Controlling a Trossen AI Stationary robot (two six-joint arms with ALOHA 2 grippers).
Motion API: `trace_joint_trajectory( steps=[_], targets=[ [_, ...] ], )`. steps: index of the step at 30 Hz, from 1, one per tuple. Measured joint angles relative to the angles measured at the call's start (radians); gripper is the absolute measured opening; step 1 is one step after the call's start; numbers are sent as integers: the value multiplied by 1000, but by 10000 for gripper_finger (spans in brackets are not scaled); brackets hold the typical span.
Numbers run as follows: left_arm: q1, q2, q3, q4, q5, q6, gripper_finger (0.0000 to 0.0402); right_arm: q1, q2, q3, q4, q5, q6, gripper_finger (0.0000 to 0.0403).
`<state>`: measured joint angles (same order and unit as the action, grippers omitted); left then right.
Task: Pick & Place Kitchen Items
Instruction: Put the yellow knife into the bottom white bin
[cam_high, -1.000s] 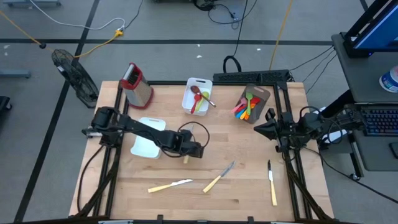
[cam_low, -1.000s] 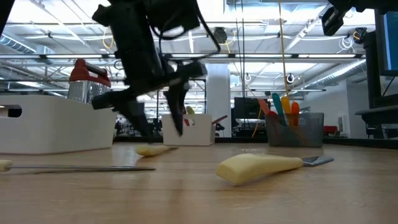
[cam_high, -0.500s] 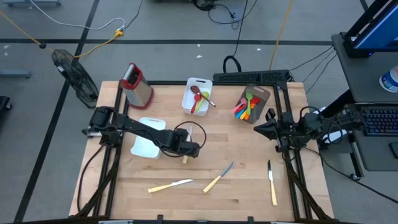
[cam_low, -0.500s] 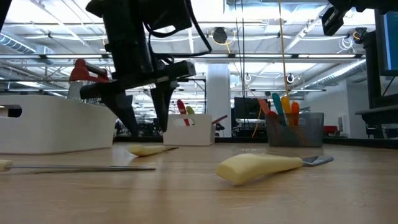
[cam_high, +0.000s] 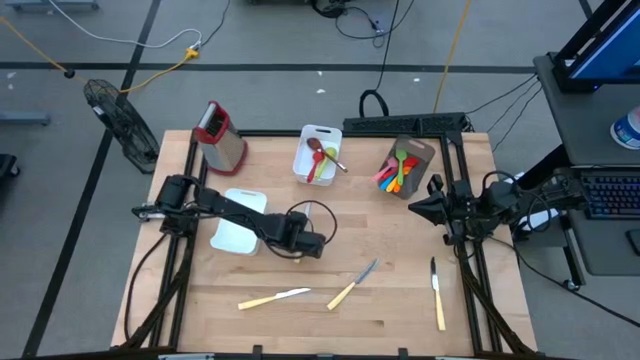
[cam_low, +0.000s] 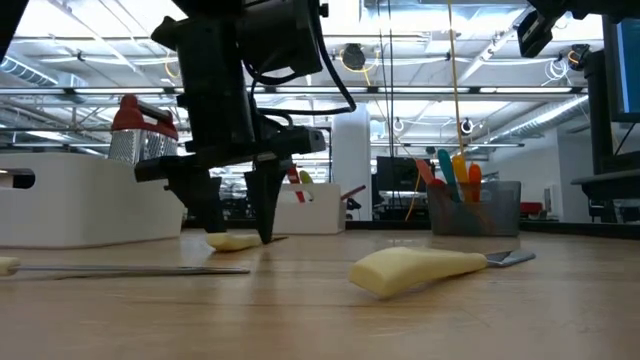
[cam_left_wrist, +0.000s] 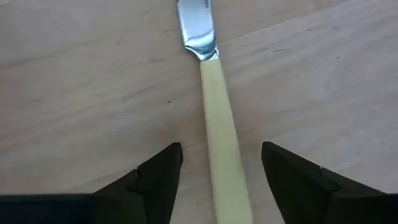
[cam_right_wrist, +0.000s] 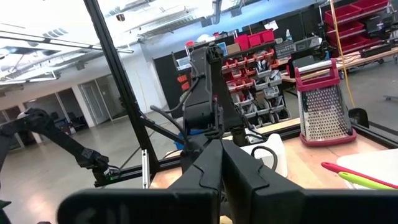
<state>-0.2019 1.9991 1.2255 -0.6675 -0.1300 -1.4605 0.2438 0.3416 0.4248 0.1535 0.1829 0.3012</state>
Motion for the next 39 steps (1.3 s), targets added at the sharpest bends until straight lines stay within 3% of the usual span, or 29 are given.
trace_joint_trajectory(
  steps=[12, 27, 39],
  targets=[
    [-4, -1, -5, -21, -15, 16, 43, 0, 0, 0, 0, 2, 4, 4],
    [-4, -94, -15, 4, -1, 48, 41, 0, 0, 0, 1, 3, 4, 4],
    [-4, -99, -12, 55, -14, 45, 41, 0, 0, 0, 0, 3, 4, 4]
  ],
)
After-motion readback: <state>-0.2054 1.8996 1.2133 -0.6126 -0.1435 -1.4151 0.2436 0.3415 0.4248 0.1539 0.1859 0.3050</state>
